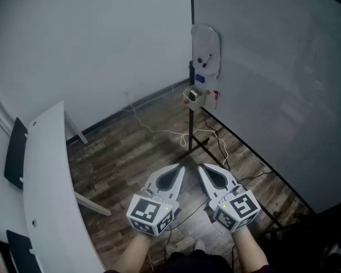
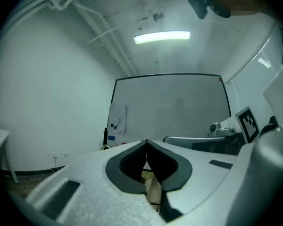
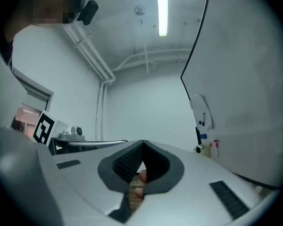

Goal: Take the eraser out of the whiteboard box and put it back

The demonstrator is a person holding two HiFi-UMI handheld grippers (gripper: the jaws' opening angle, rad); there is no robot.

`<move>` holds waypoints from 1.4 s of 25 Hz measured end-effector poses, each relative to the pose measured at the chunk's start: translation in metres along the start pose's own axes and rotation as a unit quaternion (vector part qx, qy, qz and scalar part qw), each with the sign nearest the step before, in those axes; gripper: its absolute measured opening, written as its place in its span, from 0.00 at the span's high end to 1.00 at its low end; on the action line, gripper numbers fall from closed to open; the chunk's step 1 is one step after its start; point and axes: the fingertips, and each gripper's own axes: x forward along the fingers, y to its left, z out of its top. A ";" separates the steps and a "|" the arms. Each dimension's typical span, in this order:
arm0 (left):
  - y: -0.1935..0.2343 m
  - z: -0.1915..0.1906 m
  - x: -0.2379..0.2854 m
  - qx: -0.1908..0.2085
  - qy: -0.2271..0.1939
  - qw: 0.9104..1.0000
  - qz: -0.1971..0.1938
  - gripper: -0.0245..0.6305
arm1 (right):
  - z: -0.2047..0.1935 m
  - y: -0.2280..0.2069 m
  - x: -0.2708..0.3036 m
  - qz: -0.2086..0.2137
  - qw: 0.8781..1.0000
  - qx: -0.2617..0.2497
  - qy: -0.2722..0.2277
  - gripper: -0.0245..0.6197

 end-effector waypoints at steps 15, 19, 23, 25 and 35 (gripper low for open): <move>0.028 -0.007 -0.042 -0.012 0.005 1.000 -0.020 0.95 | -0.017 0.039 0.011 -0.019 1.000 0.024 0.002 0.96; 0.035 -0.008 -0.047 -0.018 0.008 0.999 -0.033 0.95 | -0.017 0.042 0.014 -0.033 0.999 0.025 -0.004 0.96; 0.042 -0.009 -0.044 -0.024 0.011 0.999 -0.040 0.95 | -0.018 0.040 0.016 -0.046 0.999 0.019 0.000 0.95; 0.043 -0.012 -0.039 -0.026 0.013 0.999 -0.044 0.95 | -0.020 0.035 0.018 -0.050 0.999 0.019 0.003 0.96; 0.059 -0.026 0.001 -0.030 0.026 0.998 -0.050 0.95 | -0.028 -0.008 0.036 -0.063 0.997 0.035 0.004 0.96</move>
